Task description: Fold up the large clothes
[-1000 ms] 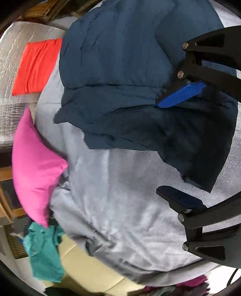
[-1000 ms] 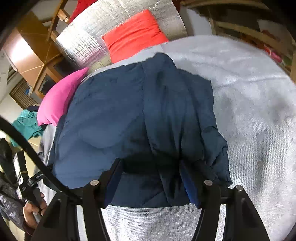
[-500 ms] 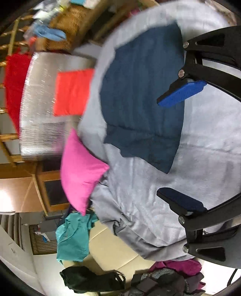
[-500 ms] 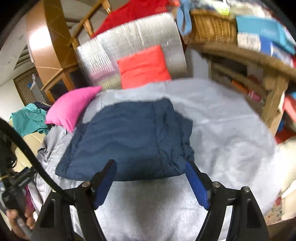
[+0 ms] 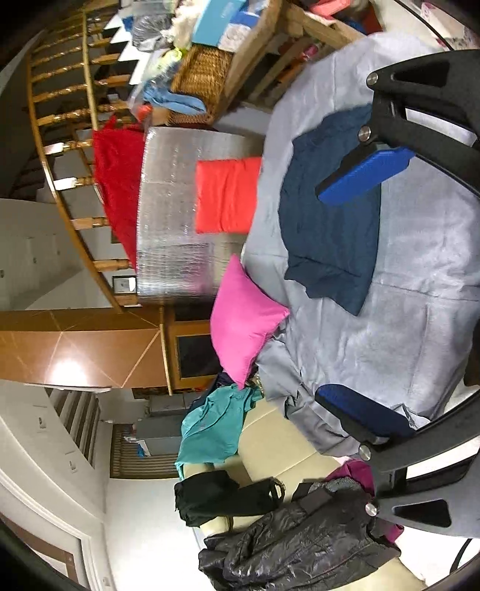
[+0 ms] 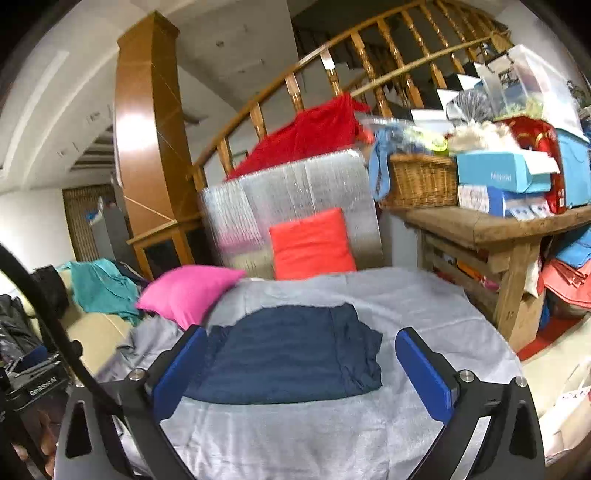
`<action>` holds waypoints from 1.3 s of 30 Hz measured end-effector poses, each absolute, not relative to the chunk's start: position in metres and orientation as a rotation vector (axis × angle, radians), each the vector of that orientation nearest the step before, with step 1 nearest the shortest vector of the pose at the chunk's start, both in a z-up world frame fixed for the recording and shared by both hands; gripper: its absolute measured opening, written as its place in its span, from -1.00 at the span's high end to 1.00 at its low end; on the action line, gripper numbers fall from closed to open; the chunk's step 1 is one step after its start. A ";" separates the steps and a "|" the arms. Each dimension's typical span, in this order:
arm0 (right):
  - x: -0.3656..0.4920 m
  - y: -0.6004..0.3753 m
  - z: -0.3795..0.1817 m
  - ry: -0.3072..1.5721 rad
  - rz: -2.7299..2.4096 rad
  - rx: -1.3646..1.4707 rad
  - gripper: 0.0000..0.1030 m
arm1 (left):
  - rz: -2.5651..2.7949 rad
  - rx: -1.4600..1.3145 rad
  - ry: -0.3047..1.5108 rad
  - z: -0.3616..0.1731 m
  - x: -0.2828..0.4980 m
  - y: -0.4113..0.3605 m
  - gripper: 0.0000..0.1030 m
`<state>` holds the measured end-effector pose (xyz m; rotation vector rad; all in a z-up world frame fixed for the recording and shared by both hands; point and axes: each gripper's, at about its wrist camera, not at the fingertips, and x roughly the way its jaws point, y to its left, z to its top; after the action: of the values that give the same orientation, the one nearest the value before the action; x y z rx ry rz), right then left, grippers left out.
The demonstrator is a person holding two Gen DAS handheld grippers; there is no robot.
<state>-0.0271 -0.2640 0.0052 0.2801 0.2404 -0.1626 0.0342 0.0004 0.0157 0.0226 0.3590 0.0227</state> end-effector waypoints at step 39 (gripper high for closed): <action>-0.053 -0.224 -0.003 0.347 -0.145 0.246 -1.00 | 0.024 0.014 0.288 0.047 -0.029 0.008 -0.98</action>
<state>-0.0532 -0.2237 -0.0027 0.2456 0.3471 -0.1450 -0.0290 0.0080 0.0474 0.0142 0.2884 0.0237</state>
